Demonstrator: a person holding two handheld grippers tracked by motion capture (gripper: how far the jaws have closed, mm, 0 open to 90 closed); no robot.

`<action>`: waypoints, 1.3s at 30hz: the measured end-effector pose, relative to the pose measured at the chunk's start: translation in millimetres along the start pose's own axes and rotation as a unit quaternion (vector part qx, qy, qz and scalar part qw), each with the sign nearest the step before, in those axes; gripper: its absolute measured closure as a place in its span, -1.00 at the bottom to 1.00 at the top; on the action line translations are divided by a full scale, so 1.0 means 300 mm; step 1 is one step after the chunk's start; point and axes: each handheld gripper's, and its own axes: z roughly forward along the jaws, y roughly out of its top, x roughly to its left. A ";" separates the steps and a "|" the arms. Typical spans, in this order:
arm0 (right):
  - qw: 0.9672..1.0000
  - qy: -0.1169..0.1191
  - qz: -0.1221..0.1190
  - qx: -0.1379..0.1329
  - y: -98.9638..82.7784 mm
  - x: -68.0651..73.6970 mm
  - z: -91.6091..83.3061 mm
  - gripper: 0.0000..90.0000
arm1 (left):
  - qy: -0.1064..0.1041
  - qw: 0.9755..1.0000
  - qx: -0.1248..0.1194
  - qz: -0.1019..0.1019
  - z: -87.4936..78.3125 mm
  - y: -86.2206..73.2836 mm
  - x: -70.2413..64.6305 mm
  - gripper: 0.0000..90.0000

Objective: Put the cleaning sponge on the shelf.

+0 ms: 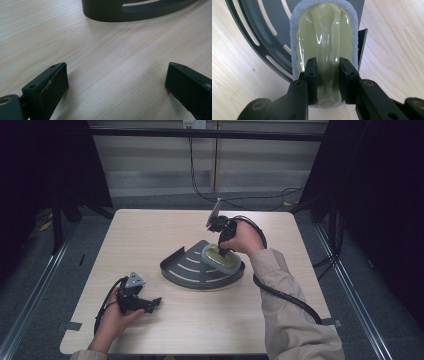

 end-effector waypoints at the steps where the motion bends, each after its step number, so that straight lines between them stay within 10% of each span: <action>1: 1.000 0.001 0.003 -0.001 0.000 0.000 0.002 0.57 | 0.000 1.000 0.000 0.000 0.000 0.000 0.000 -0.91; 39: 1.000 0.007 0.017 0.012 0.011 -0.004 0.096 0.57 | 0.002 1.000 -0.002 -0.001 0.001 0.000 -0.001 -0.91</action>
